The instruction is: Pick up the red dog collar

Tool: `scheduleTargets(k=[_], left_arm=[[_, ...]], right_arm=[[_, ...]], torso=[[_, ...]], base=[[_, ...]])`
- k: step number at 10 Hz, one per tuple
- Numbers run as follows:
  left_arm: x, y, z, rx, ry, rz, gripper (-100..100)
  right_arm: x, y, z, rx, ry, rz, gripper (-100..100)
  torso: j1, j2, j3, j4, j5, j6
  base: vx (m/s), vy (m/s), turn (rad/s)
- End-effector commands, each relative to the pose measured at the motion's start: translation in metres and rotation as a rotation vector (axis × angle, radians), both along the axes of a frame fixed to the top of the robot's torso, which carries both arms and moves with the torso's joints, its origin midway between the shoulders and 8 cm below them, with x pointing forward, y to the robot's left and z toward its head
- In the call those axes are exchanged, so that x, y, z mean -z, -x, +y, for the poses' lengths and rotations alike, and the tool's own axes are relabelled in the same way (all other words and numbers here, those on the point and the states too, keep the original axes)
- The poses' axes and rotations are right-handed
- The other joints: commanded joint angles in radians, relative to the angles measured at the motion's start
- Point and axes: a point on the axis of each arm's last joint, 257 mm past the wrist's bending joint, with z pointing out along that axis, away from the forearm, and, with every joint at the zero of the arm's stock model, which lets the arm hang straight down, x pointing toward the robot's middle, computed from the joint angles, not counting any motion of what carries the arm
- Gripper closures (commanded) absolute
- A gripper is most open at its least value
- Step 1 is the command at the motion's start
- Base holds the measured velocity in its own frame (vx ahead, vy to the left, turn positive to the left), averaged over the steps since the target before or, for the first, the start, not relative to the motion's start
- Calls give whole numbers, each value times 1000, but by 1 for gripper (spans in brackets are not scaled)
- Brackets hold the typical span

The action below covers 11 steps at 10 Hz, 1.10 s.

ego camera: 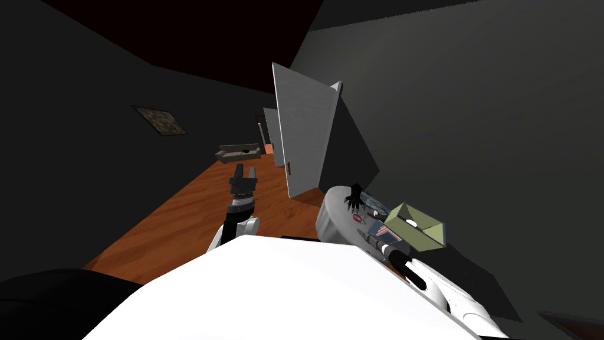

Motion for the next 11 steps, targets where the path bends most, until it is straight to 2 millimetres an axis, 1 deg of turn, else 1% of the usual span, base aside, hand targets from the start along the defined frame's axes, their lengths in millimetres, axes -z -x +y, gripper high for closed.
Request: scheduleTargets(k=[1, 2, 5, 6, 7, 8, 9, 10, 11], left_arm=[[0, 0, 0, 0, 0, 0, 0], [0, 0, 0, 0, 0, 0, 0], [0, 0, 0, 0, 0, 0, 0], [0, 0, 0, 0, 0, 0, 0], [0, 0, 0, 0, 0, 0, 0], [0, 0, 0, 0, 0, 0, 0], [0, 0, 0, 0, 0, 0, 0], [0, 0, 0, 0, 0, 0, 0], [0, 0, 0, 0, 0, 0, 0]], right_arm=[[6, 15, -22, 0, 40, 51, -100], [6, 16, -24, 2, 42, 53, -100], [12, 41, -57, 6, 98, 130, -100], [12, 41, -57, 6, 98, 130, -100], [13, 48, -65, 7, 111, 150, -100], [14, 59, -78, 9, 130, 180, -100], [15, 65, -84, 10, 139, 197, -100], [13, 59, -78, 9, 131, 184, -100], [14, 60, -78, 9, 132, 186, 0]], torso=[[0, 0, 0, 0, 0, 0], [1, 0, 0, 0, 0, 0], [1, 0, 0, 0, 0, 0], [1, -1, -1, 0, 0, 0], [0, 0, 0, 0, 0, 1], [0, 1, 0, 0, 0, 1], [1, -2, -1, 0, 0, 0], [1, -4, -2, -1, 0, 1], [0, 0, 0, 0, 0, 1]], base=[[89, 42, 194], [70, 25, 51], [88, 34, 118], [72, 18, 49], [67, 16, 62], [120, 33, 118], [156, 43, 96], [70, 18, 13], [12, 3, -1]])
